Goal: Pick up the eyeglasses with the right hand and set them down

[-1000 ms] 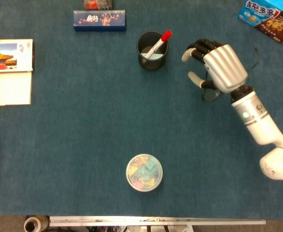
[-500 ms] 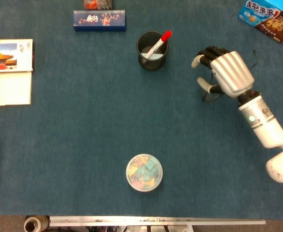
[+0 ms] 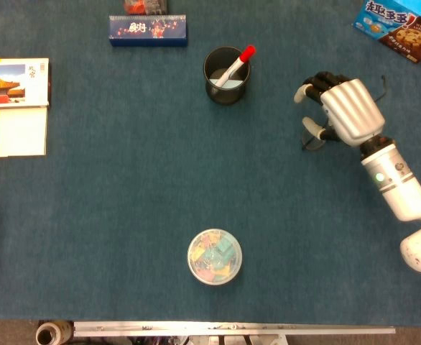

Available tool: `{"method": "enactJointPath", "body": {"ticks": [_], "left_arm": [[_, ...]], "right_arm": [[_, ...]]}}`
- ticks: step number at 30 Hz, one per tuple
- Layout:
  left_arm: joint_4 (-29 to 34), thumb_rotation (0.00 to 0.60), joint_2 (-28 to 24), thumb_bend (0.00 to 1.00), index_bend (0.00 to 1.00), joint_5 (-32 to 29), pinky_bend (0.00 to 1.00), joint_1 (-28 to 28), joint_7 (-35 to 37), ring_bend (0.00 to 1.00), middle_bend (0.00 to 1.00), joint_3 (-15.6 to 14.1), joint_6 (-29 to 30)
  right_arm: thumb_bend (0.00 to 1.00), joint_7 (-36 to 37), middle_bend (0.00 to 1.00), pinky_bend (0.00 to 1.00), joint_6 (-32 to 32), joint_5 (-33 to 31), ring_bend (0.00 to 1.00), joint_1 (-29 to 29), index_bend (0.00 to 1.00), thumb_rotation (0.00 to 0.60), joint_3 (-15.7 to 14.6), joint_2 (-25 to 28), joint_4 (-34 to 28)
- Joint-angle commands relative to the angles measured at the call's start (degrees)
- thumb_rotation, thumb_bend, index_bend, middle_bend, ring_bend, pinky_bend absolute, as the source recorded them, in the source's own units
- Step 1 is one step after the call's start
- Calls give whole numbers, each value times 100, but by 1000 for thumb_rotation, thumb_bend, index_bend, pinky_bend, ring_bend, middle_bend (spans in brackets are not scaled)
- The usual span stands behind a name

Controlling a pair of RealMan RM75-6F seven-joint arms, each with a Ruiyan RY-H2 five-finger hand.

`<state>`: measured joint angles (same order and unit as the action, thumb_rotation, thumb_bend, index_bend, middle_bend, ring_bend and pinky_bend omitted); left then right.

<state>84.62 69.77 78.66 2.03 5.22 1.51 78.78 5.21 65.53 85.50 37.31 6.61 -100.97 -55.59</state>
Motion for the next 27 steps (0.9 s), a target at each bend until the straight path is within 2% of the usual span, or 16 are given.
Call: {"method": "enactJointPath", "body": {"ticks": [1,27], "left_arm": [[3,600,0,333,465,0,452,2,-3,306,397,0,-4],[60,600,13,333,465,-18,452,28,-85,306,397,-3,-53]], "right_arm": [[282,-32,398,441,3,4,288,-14,428,600,-13,9,34],[283,-241,398,441,-1,51,288,-201,428,600,-202,16,462]]}}
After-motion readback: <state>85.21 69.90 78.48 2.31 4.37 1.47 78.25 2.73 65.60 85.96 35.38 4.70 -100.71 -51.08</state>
